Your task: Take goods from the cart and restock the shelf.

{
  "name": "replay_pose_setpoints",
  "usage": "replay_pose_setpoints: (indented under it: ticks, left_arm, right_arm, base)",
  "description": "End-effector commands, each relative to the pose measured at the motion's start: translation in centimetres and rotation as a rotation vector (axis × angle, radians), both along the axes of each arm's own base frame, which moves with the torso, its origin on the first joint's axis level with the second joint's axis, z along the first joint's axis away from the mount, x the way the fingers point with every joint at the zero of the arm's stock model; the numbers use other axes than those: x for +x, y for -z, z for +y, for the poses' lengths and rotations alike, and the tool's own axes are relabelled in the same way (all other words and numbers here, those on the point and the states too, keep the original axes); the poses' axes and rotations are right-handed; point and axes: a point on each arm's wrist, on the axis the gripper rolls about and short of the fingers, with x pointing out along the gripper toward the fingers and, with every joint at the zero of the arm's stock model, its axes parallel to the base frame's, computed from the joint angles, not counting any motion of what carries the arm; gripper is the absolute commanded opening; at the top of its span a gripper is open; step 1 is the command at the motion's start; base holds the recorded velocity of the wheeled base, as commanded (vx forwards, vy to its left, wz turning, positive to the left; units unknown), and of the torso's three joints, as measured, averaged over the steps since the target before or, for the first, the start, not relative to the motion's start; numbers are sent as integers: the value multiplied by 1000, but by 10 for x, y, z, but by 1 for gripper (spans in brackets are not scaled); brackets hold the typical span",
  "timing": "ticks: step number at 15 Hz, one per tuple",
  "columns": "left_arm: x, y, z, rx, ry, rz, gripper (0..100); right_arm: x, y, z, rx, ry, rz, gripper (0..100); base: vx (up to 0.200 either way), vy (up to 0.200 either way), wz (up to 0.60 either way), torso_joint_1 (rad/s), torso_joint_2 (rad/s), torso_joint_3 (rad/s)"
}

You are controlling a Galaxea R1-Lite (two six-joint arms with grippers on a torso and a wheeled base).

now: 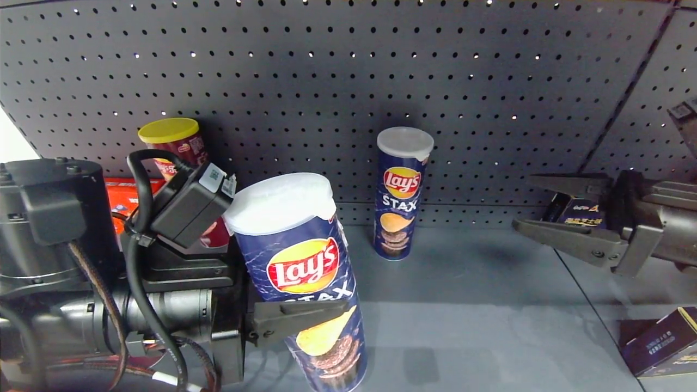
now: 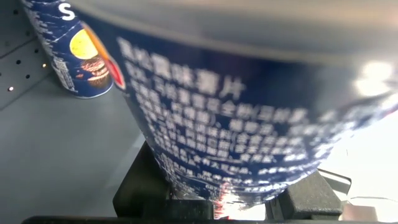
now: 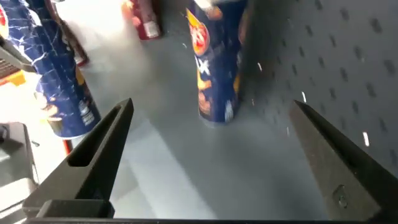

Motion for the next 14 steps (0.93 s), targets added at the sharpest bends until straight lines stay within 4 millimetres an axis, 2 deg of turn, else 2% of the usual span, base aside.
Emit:
replay_pose_setpoints:
  ticks: [1, 2, 3, 6, 14]
  left_arm:
    - [1, 1, 0, 1, -2, 1, 0]
    - [1, 1, 0, 1, -2, 1, 0]
    - [1, 1, 0, 1, -2, 1, 0]
    - [1, 3, 1, 4, -6, 6, 0]
    - [2, 2, 3, 0, -13, 6, 0]
  right_arm:
    - [25, 14, 11, -12, -49, 12, 100]
    - [25, 14, 11, -12, -49, 12, 100]
    - [40, 21, 17, 0, -87, -28, 100]
    - [52, 28, 28, 4, -119, -43, 100]
    - [92, 54, 60, -28, -173, -4, 100]
  base:
    - [0, 0, 0, 0, 0, 0]
    - [0, 0, 0, 0, 0, 0]
    - [0, 0, 0, 0, 0, 0]
    - [0, 0, 0, 0, 0, 0]
    - [0, 0, 0, 0, 0, 0]
